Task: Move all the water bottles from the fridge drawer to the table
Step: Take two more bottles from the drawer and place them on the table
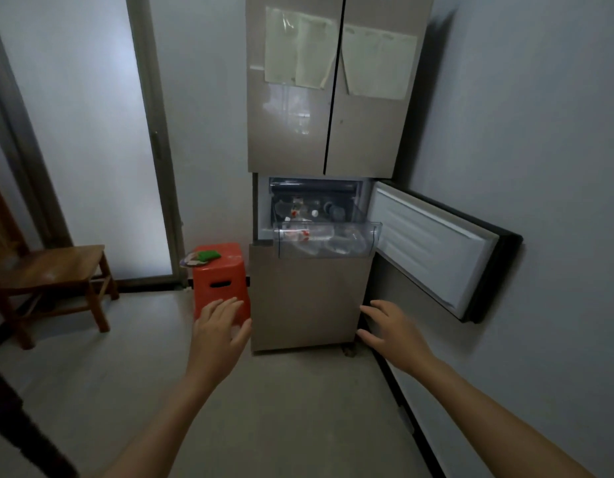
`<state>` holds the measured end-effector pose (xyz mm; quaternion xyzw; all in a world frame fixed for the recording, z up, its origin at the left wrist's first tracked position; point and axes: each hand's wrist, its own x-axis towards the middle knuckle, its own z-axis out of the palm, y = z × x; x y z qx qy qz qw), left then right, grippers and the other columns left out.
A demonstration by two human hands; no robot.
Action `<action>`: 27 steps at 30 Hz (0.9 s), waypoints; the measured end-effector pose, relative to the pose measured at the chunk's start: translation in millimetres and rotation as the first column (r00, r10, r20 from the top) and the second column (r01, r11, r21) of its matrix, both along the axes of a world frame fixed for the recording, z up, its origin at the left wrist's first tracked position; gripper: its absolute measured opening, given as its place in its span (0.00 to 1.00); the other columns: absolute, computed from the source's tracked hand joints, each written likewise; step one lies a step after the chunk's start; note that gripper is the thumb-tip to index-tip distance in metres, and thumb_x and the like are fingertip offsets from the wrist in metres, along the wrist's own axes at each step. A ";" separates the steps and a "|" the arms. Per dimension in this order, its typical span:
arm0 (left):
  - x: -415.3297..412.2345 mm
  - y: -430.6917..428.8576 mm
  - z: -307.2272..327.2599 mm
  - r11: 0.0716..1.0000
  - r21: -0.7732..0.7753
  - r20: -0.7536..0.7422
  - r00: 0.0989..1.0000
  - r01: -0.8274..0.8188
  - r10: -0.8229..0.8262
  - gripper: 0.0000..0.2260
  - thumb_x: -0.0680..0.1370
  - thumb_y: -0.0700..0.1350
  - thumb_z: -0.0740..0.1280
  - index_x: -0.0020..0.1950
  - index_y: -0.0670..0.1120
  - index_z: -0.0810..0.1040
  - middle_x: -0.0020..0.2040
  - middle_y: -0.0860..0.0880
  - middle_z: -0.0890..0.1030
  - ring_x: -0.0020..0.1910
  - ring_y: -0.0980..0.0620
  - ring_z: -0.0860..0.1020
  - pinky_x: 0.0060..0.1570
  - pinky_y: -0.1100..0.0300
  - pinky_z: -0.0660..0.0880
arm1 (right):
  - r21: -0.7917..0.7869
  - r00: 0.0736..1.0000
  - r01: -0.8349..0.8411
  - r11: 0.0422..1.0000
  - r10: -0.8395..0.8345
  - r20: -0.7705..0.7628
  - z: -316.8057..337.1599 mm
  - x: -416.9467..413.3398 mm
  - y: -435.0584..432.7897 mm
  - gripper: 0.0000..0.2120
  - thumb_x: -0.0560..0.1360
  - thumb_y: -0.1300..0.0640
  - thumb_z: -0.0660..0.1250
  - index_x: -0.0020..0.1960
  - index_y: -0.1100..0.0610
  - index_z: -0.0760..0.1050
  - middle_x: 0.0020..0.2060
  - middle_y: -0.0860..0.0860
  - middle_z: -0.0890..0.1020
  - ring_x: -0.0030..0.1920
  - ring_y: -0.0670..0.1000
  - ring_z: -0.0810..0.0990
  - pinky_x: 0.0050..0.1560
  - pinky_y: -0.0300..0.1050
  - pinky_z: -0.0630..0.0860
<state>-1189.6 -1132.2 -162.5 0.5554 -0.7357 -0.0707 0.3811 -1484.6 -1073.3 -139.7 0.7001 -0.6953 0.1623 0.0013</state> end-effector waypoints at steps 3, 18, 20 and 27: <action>-10.9 -31.0 -15.2 0.999 0.033 -0.023 1.000 0.022 -0.021 0.17 0.74 0.43 0.69 0.61 0.41 0.75 0.62 0.43 0.77 0.64 0.44 0.70 0.61 0.47 0.67 | 0.051 1.000 0.010 0.999 -0.010 -0.011 -11.3 -10.7 -26.8 0.25 0.77 0.46 0.61 0.72 0.52 0.63 0.71 0.52 0.64 0.70 0.49 0.62 0.67 0.39 0.59; -127.1 -228.3 -10.4 1.000 0.019 0.001 1.000 0.013 -0.013 0.17 0.76 0.46 0.65 0.64 0.44 0.73 0.64 0.46 0.75 0.67 0.47 0.67 0.63 0.50 0.65 | -0.039 0.998 -0.067 0.997 0.067 0.016 -7.3 -113.8 -242.5 0.25 0.76 0.47 0.62 0.71 0.54 0.64 0.70 0.54 0.66 0.70 0.51 0.62 0.68 0.42 0.59; -143.6 -254.4 -9.2 1.000 0.017 0.009 1.000 -0.007 0.007 0.17 0.76 0.46 0.65 0.64 0.45 0.73 0.64 0.47 0.75 0.67 0.48 0.66 0.64 0.51 0.64 | -0.029 0.995 -0.093 0.995 0.094 0.025 -8.0 -128.6 -276.2 0.25 0.76 0.47 0.62 0.71 0.53 0.64 0.69 0.53 0.67 0.69 0.51 0.63 0.67 0.43 0.61; -167.0 -303.8 -32.9 0.993 0.104 0.061 0.997 -0.051 0.045 0.18 0.76 0.48 0.65 0.65 0.46 0.73 0.64 0.48 0.74 0.67 0.49 0.66 0.64 0.52 0.65 | 0.072 0.986 -0.146 0.987 0.140 0.086 -40.2 -145.5 -343.6 0.25 0.77 0.47 0.61 0.72 0.52 0.63 0.70 0.51 0.65 0.70 0.49 0.62 0.70 0.44 0.61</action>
